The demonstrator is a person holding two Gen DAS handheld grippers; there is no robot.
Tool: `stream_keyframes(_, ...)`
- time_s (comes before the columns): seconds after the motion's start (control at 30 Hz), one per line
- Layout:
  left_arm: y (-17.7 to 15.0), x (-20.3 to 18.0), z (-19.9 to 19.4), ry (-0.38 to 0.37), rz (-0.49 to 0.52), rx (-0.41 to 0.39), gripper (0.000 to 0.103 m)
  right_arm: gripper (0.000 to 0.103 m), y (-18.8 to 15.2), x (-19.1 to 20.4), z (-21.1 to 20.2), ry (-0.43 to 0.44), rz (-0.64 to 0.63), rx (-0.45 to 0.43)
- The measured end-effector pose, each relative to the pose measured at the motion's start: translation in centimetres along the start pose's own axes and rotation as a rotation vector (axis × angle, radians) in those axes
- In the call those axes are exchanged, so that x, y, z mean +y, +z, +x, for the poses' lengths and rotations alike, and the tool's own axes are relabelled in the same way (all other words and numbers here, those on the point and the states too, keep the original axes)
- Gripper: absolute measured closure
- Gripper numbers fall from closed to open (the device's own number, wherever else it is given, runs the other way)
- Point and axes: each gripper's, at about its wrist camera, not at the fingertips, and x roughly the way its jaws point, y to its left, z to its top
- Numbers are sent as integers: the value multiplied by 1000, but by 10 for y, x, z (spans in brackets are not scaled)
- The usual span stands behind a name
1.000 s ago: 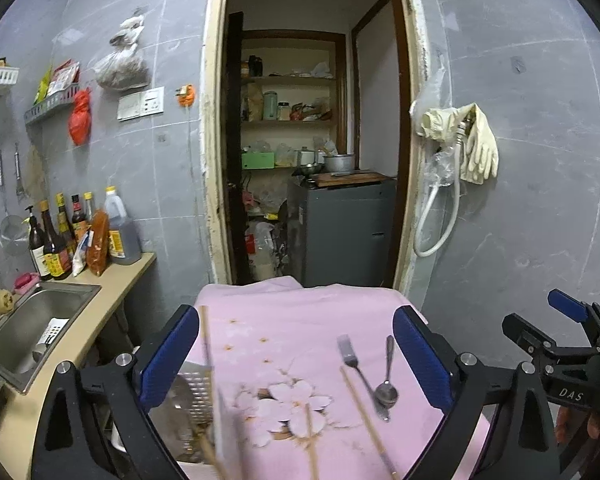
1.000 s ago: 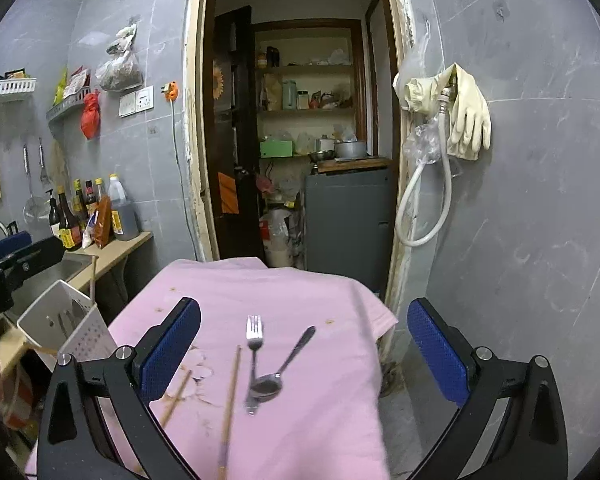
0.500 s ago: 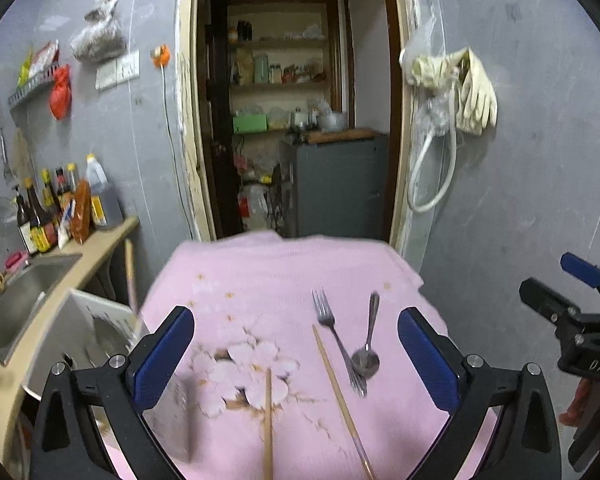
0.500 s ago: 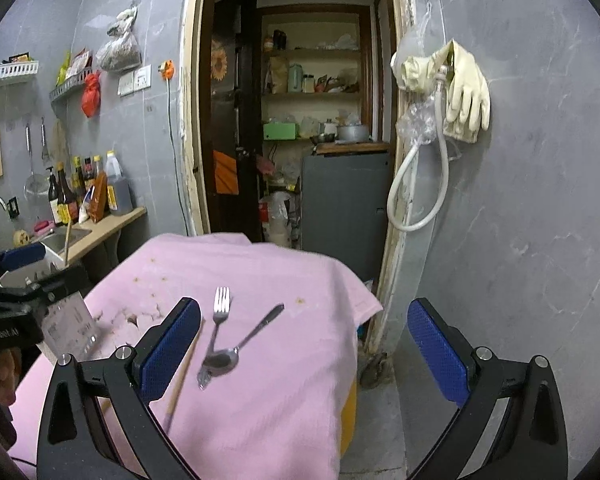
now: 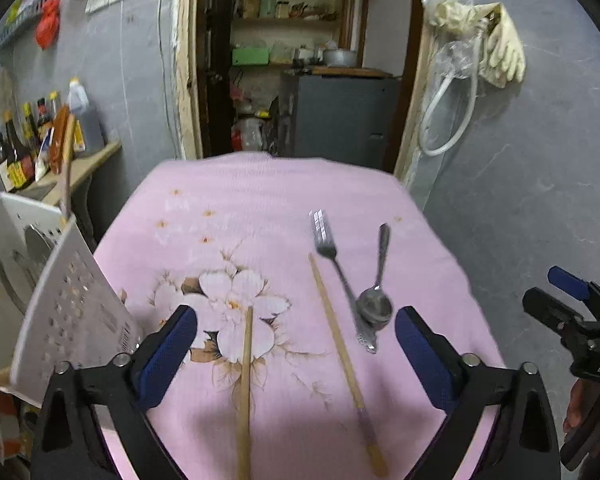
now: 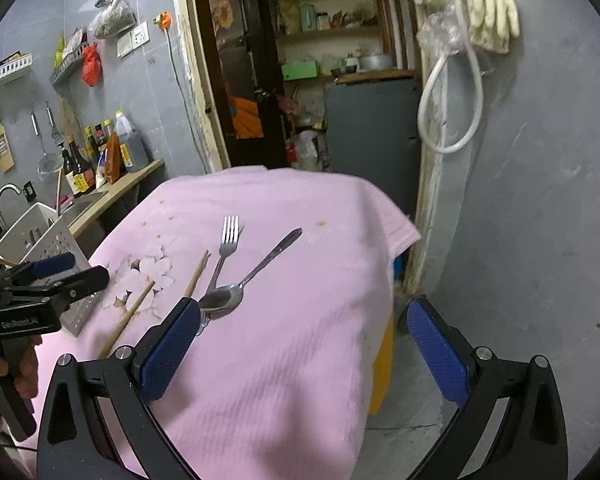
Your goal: Organize utensils
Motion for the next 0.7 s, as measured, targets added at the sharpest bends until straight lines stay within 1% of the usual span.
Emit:
stream_keyframes(0.03, -2, 1, 7, 16, 0, 17, 12, 1, -1, 0, 6, 9, 1, 7)
stream_keyframes(0.17, -8, 5, 35, 63, -6, 88, 30, 2, 4, 4, 34, 47, 7, 32)
stream_keyframes(0.2, -9, 6, 39, 73, -7, 99, 35, 4, 4, 5, 43, 61, 8, 38)
stream_keyframes(0.23, -11, 9, 46, 95, -7, 118, 37, 6, 5, 7, 50, 70, 7, 46)
stream_keyframes(0.3, -15, 13, 58, 116, -19, 154, 46, 18, 7, 11, 65, 86, 3, 66)
stream_keyframes(0.4, -18, 16, 69, 139, -36, 194, 55, 27, 10, 17, 86, 111, 2, 96)
stream_keyframes(0.43, -19, 17, 73, 148, -42, 209, 56, 29, 11, 20, 91, 117, 3, 105)
stream_keyframes(0.5, -22, 19, 78, 155, -51, 228, 62, 37, 12, 23, 104, 130, 8, 126)
stream_keyframes(0.53, -23, 20, 80, 154, -59, 234, 62, 39, 12, 24, 110, 136, 12, 138)
stream_keyframes(0.67, -22, 16, 80, 165, -55, 224, 63, 52, 10, 28, 133, 156, 31, 193)
stream_keyframes(0.7, -22, 15, 81, 168, -53, 223, 65, 55, 9, 30, 138, 162, 36, 206)
